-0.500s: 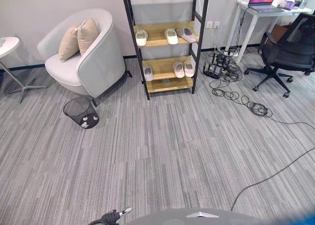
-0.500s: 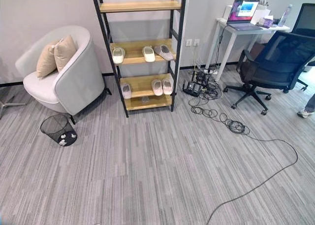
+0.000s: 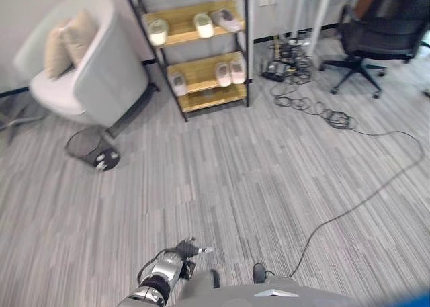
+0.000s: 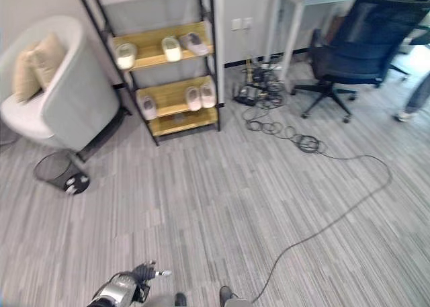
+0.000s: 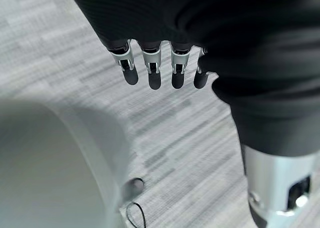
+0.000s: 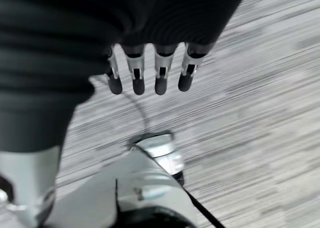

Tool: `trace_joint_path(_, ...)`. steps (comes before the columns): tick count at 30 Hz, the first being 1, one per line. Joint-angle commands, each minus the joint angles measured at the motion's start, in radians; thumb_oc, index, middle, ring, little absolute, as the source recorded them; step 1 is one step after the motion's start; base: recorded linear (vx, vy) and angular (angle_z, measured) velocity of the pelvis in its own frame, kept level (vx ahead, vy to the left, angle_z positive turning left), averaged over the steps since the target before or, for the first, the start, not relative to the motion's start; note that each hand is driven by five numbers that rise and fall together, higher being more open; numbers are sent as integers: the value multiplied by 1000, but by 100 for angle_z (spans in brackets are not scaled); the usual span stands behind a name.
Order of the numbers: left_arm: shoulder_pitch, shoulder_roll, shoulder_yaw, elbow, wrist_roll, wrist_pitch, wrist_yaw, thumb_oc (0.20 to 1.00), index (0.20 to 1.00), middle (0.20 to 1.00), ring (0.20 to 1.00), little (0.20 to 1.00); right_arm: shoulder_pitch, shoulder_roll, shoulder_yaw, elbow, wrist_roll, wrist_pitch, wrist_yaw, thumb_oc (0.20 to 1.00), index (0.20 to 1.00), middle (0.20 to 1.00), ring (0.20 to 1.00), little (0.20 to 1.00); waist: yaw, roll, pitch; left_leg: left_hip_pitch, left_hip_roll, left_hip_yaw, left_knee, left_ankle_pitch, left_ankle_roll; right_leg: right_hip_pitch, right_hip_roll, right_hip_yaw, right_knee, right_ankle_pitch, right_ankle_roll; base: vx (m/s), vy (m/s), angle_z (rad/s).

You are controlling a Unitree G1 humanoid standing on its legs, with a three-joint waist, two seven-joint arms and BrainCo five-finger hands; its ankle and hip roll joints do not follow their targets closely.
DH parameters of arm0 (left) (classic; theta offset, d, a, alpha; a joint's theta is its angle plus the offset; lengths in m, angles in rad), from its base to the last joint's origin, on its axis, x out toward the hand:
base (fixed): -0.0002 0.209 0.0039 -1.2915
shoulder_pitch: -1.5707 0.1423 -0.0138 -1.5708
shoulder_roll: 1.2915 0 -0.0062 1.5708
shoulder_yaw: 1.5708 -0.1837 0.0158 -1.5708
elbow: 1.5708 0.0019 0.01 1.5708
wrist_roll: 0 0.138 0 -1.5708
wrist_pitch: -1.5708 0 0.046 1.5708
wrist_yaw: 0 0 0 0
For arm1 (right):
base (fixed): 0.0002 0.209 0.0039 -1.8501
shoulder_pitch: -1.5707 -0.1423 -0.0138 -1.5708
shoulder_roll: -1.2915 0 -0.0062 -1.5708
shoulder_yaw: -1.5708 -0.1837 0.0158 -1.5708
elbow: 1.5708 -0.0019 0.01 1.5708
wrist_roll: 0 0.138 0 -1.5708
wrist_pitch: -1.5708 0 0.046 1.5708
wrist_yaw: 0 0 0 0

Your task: Arrange the slippers neatly on the shoe rack.

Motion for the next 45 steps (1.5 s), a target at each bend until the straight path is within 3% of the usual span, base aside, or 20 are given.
trace_joint_path(1,54,6,43,56,20,-39,48,1000,1000,1000,1000,1000,49,-8,24,18,-8,2,-17,1000,1000,1000,1000,1000,5,49,-43,151,-17,-22,-375,-24,35,118,-44,48,-97,57,83,627,85,-12)
trace_joint_path(2,67,14,40,106,28,-55,86,1000,1000,1000,1000,1000,35,-7,33,18,1,-1,-21,1000,1000,1000,1000,1000,24,66,-30,144,-14,-34,-565,59,47,197,-29,69,-115,33,84,569,92,-38)
trace_joint_path(4,77,25,36,139,37,-53,118,1000,1000,1000,1000,1000,26,-11,47,5,-1,-4,-25,1000,1000,1000,1000,1000,39,62,-17,100,-9,-27,-669,90,56,268,-25,103,-134,6,84,538,77,-21)
trace_joint_path(9,148,18,108,198,-16,-57,167,1000,1000,1000,1000,1000,49,8,37,-15,9,-16,-57,1000,1000,1000,1000,1000,73,50,-43,144,12,-1,-692,151,79,367,-15,159,-124,-32,120,467,150,-80)
trace_joint_path(12,138,26,107,260,-23,-73,215,1000,1000,1000,1000,1000,69,48,22,12,24,-25,-80,1000,1000,1000,1000,1000,72,-3,-90,197,-18,3,-667,102,106,354,-52,135,-7,58,194,488,199,-47)
trace_joint_path(15,104,30,121,250,-42,-78,224,1000,1000,1000,1000,1000,52,70,21,13,23,-31,-85,1000,1000,1000,1000,1000,75,-30,-102,225,-46,-2,-651,46,126,253,-88,80,256,282,236,338,157,27)
trace_joint_path(16,56,40,133,240,-64,-82,234,1000,1000,1000,1000,1000,32,64,9,8,37,-43,-92,1000,1000,1000,1000,1000,68,-18,-98,225,-42,-18,-642,18,136,147,-105,33,411,370,208,286,217,3)
trace_joint_path(18,24,48,136,220,-69,-75,241,1000,1000,1000,1000,1000,13,56,16,-13,38,-52,-102,1000,1000,1000,1000,1000,56,6,-89,257,-24,-38,-650,-7,155,-14,-114,3,492,316,172,289,218,7)
trace_joint_path(19,22,48,134,215,-65,-72,241,1000,1000,1000,1000,1000,10,55,21,-18,34,-54,-106,1000,1000,1000,1000,1000,50,3,-87,270,-30,-44,-651,-19,159,-37,-126,-6,450,291,162,435,174,32)
trace_joint_path(20,11,41,131,191,-54,-63,238,1000,1000,1000,1000,1000,0,56,38,-35,20,-57,-114,1000,1000,1000,1000,1000,39,14,-78,316,-40,-71,-652,-54,173,-93,-107,-21,334,165,146,479,120,38)
trace_joint_path(22,8,40,122,173,-43,-58,235,1000,1000,1000,1000,1000,1,54,35,-49,16,-56,-119,1000,1000,1000,1000,1000,9,16,-56,377,-67,-127,-651,-84,181,-133,-59,28,238,127,156,477,27,50)
trace_joint_path(27,10,23,85,222,-28,-54,253,1000,1000,1000,1000,1000,12,34,7,-32,14,-56,-146,1000,1000,1000,1000,1000,-22,17,-29,511,-100,-211,-675,-145,187,-176,-70,23,8,238,196,403,-64,107)
trace_joint_path(32,64,11,95,307,-30,-81,295,1000,1000,1000,1000,1000,29,22,17,32,-6,-50,-155,1000,1000,1000,1000,1000,-17,14,-69,576,-88,-257,-650,-201,150,-86,-81,5,-61,253,149,299,-152,47)
trace_joint_path(33,72,6,104,311,-35,-84,301,1000,1000,1000,1000,1000,27,22,22,41,-7,-48,-156,1000,1000,1000,1000,1000,-12,16,-74,565,-86,-254,-606,-193,131,-64,-80,-9,-67,245,140,215,-265,-2)
trace_joint_path(34,74,-7,106,324,-30,-88,301,1000,1000,1000,1000,1000,9,22,35,30,-7,-54,-157,1000,1000,1000,1000,1000,-4,4,-74,470,-88,-205,-382,-127,38,-7,-97,-42,-92,225,116,170,-304,17)
trace_joint_path(35,72,-13,112,315,-33,-86,305,1000,1000,1000,1000,1000,-10,21,39,18,-1,-61,-165,1000,1000,1000,1000,1000,0,-6,-69,386,-64,-140,-228,-105,15,7,-102,-60,-77,196,104,198,-333,49)
trace_joint_path(36,73,-50,291,311,-207,-85,286,1000,1000,1000,1000,1000,-16,17,29,20,6,-62,-169,1000,1000,1000,1000,1000,17,-15,-71,343,-7,-75,-206,-120,23,35,-102,-92,-61,155,99,166,-207,52)
trace_joint_path(38,59,-67,378,341,-279,-93,289,1000,1000,1000,1000,1000,-42,16,5,38,28,-66,-188,1000,1000,1000,1000,1000,28,-32,-81,351,78,0,-340,-140,39,85,-113,-128,-53,122,101,324,-41,72)
trace_joint_path(42,85,-78,386,326,-317,-107,321,1000,1000,1000,1000,1000,-24,25,35,54,11,-77,-204,1000,1000,1000,1000,1000,71,-37,-78,303,110,-196,-537,-36,0,188,-86,-73,-88,82,101,283,96,14)
trace_joint_path(45,75,-64,378,347,-318,-108,332,1000,1000,1000,1000,1000,-15,28,47,62,11,-82,-207,1000,1000,1000,1000,1000,77,-28,-80,308,156,-153,-625,7,-2,226,-80,-68,-92,58,112,206,131,-50)
